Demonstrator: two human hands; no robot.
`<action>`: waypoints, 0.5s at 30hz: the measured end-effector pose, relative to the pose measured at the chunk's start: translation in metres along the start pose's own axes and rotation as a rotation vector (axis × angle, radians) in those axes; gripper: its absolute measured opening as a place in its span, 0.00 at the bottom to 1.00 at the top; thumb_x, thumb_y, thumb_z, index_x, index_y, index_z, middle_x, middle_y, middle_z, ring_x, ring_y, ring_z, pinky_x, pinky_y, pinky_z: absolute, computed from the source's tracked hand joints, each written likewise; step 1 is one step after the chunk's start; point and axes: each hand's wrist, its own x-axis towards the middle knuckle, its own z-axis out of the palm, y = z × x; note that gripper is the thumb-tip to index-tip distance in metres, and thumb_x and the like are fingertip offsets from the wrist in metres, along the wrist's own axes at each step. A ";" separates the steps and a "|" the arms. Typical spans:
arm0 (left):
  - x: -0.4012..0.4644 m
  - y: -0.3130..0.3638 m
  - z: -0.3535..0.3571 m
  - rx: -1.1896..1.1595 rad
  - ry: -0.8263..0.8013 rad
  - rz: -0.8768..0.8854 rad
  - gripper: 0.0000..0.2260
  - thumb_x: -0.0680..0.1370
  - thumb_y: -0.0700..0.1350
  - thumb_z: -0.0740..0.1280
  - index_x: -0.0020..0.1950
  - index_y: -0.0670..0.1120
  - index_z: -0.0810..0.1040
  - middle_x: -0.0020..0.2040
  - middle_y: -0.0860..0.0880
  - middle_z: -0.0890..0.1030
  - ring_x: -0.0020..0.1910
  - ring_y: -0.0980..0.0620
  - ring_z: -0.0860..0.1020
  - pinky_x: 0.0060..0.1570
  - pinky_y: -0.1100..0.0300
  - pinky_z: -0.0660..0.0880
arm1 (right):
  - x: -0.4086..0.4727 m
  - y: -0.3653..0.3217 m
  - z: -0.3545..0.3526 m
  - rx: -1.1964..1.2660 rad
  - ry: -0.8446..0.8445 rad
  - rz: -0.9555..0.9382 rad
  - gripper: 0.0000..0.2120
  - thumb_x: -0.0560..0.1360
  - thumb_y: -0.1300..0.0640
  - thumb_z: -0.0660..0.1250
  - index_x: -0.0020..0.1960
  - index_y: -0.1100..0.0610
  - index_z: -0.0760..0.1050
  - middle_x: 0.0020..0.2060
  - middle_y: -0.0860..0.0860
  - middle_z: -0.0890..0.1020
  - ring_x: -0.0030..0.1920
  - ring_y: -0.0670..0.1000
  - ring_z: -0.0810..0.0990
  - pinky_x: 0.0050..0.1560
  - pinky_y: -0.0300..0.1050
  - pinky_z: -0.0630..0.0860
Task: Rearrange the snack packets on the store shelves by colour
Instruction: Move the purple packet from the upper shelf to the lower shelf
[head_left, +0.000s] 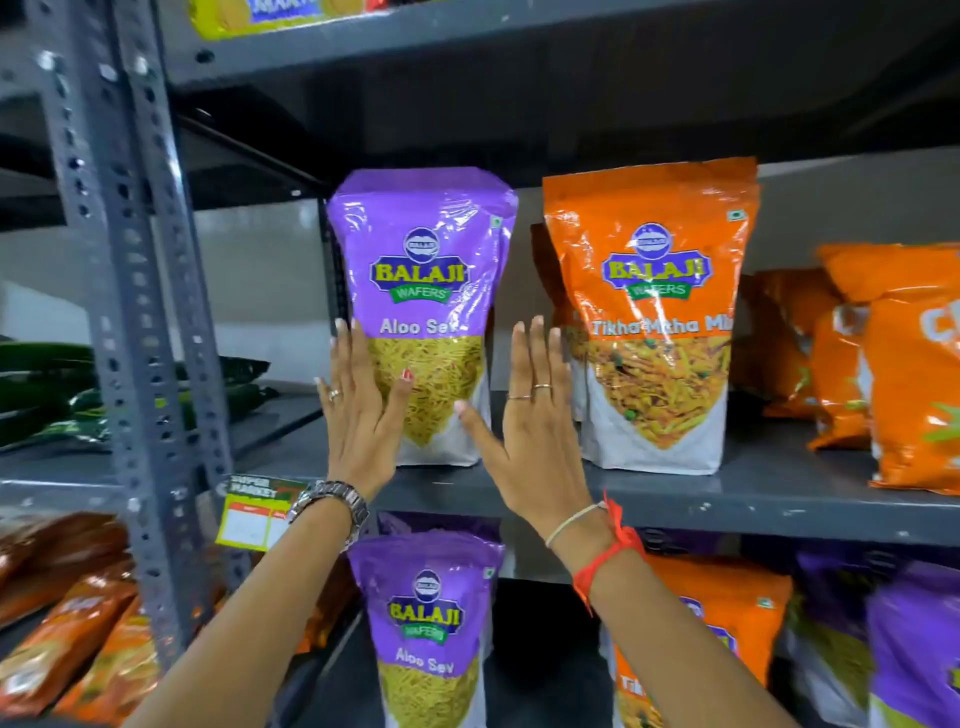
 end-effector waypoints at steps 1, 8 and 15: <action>0.000 -0.004 -0.002 -0.115 -0.039 -0.090 0.33 0.75 0.60 0.53 0.75 0.53 0.41 0.76 0.58 0.42 0.73 0.64 0.41 0.75 0.51 0.38 | 0.003 -0.003 0.009 0.067 -0.036 0.028 0.41 0.76 0.38 0.55 0.76 0.59 0.41 0.78 0.57 0.46 0.77 0.50 0.39 0.77 0.49 0.41; 0.015 -0.011 -0.015 -0.761 -0.203 -0.520 0.23 0.79 0.51 0.57 0.73 0.49 0.58 0.72 0.47 0.67 0.68 0.49 0.69 0.70 0.49 0.64 | 0.024 -0.019 0.046 0.446 -0.191 0.396 0.49 0.70 0.45 0.72 0.76 0.61 0.44 0.75 0.61 0.60 0.75 0.58 0.59 0.75 0.48 0.56; 0.013 -0.014 -0.021 -0.743 -0.244 -0.563 0.16 0.77 0.49 0.62 0.63 0.45 0.72 0.63 0.44 0.78 0.61 0.45 0.76 0.66 0.45 0.69 | 0.023 -0.016 0.044 0.536 -0.178 0.437 0.42 0.65 0.43 0.75 0.70 0.56 0.59 0.63 0.56 0.76 0.62 0.55 0.76 0.62 0.55 0.74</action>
